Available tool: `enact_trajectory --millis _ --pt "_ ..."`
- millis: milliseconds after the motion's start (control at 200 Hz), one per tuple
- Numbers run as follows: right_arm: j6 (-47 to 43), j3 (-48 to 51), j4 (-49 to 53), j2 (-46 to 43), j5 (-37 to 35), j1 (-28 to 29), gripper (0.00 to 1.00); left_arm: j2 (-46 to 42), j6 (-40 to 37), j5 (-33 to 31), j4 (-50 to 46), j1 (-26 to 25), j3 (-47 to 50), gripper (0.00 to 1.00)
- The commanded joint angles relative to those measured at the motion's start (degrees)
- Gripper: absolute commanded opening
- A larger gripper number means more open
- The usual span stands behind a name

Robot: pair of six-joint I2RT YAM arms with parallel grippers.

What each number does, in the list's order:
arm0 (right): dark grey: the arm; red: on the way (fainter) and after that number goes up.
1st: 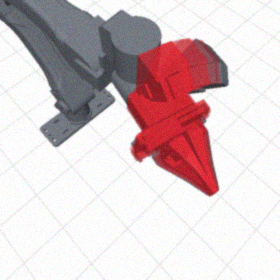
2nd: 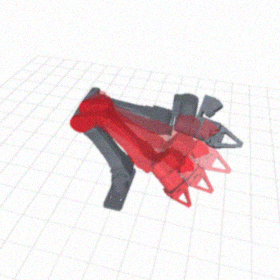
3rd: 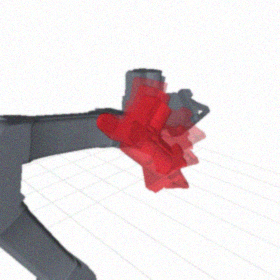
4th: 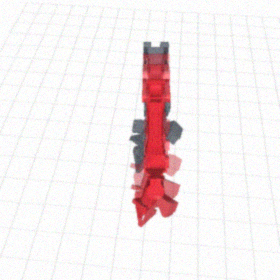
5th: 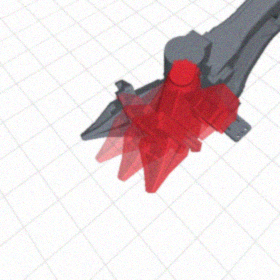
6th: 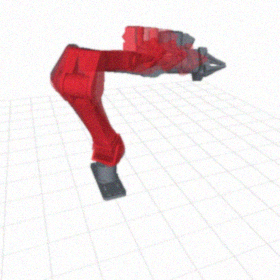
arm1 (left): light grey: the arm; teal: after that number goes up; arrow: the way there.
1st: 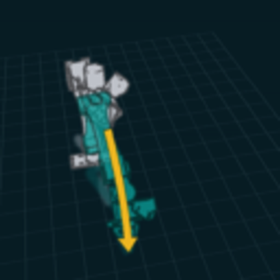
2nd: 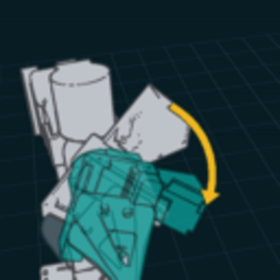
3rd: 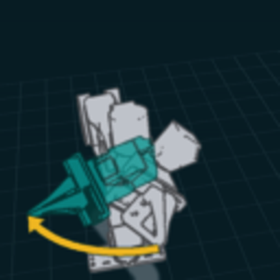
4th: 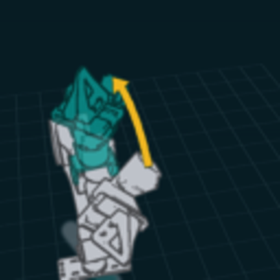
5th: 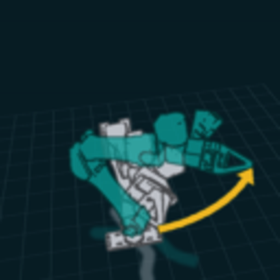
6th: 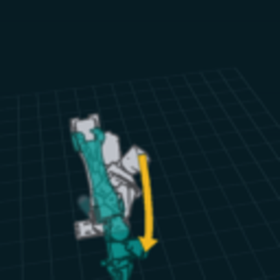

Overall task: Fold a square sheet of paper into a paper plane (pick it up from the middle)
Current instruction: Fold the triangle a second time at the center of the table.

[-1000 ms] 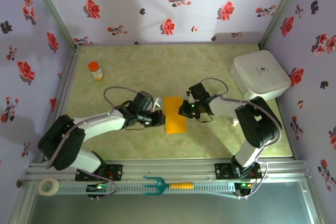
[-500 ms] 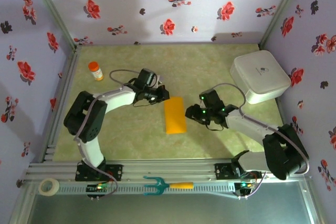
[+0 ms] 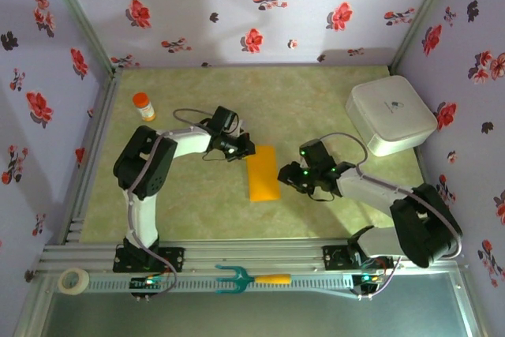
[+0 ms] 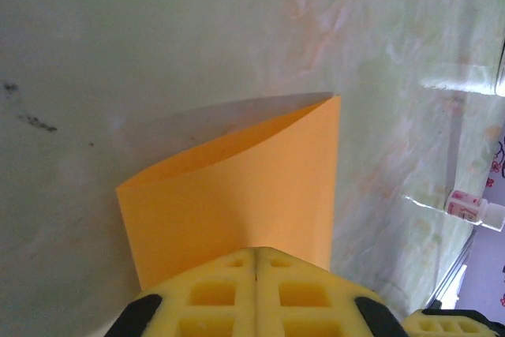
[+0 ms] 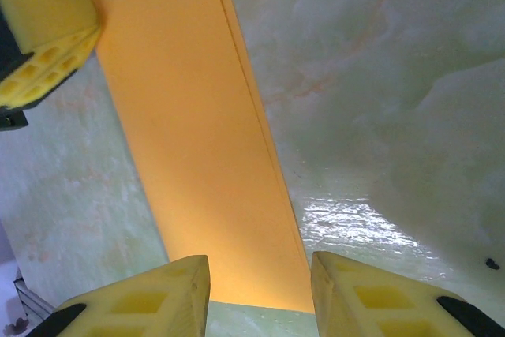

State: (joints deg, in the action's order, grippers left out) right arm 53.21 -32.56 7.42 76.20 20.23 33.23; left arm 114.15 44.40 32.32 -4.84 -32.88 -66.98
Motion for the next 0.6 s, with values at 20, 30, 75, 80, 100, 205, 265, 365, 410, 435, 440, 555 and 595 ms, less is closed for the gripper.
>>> enact_trajectory --millis 20,30,75,80,100,205,265,365,410,435,440,555,595 --pt "1.02 -1.76 -0.31 2.06 1.64 1.06 0.39 2.04 -1.18 1.65 2.02 0.78 1.53 0.05" --pt "1.06 -1.80 -0.26 2.16 1.65 1.11 0.39 2.13 -1.10 1.62 2.20 0.86 1.79 0.05" --pt "1.11 -1.87 -0.08 2.53 1.67 1.20 0.40 2.26 -1.00 1.61 2.71 1.09 2.94 0.05" --pt "1.11 -1.88 -0.06 2.54 1.71 1.21 0.40 2.24 -0.99 1.61 2.85 1.12 3.05 0.05" --pt "1.09 -1.87 -0.04 2.59 1.74 1.18 0.40 2.28 -0.92 1.62 3.29 1.18 3.62 0.05" --pt "1.11 -2.03 0.10 2.94 1.70 1.22 0.42 2.22 -0.56 1.56 4.77 1.74 5.73 0.05" --pt "1.16 -2.13 0.14 3.34 1.89 1.22 0.43 2.19 -0.69 1.53 4.93 1.86 6.26 0.05" --pt "1.69 -2.16 -1.47 4.43 3.45 1.22 0.44 2.22 -0.74 1.78 4.93 1.81 6.36 0.05" --pt "1.96 -2.25 -2.62 5.10 4.46 1.17 0.44 2.24 -0.73 1.79 4.95 1.86 6.25 0.05" --pt "2.07 -2.31 -3.25 5.44 5.02 1.22 0.45 2.26 -0.81 1.79 5.01 1.86 6.20 0.05" --pt "2.11 -2.32 -3.40 5.44 5.10 1.22 0.44 2.24 -0.76 1.79 5.01 1.81 6.18 0.05" --pt "2.87 -2.72 -5.79 6.63 6.83 1.22 0.45 2.29 -0.65 2.13 5.15 1.85 6.00 0.05" --pt "3.41 -2.82 -7.36 7.23 7.84 1.22 0.45 2.26 -0.62 2.32 5.32 1.86 6.05 0.05"
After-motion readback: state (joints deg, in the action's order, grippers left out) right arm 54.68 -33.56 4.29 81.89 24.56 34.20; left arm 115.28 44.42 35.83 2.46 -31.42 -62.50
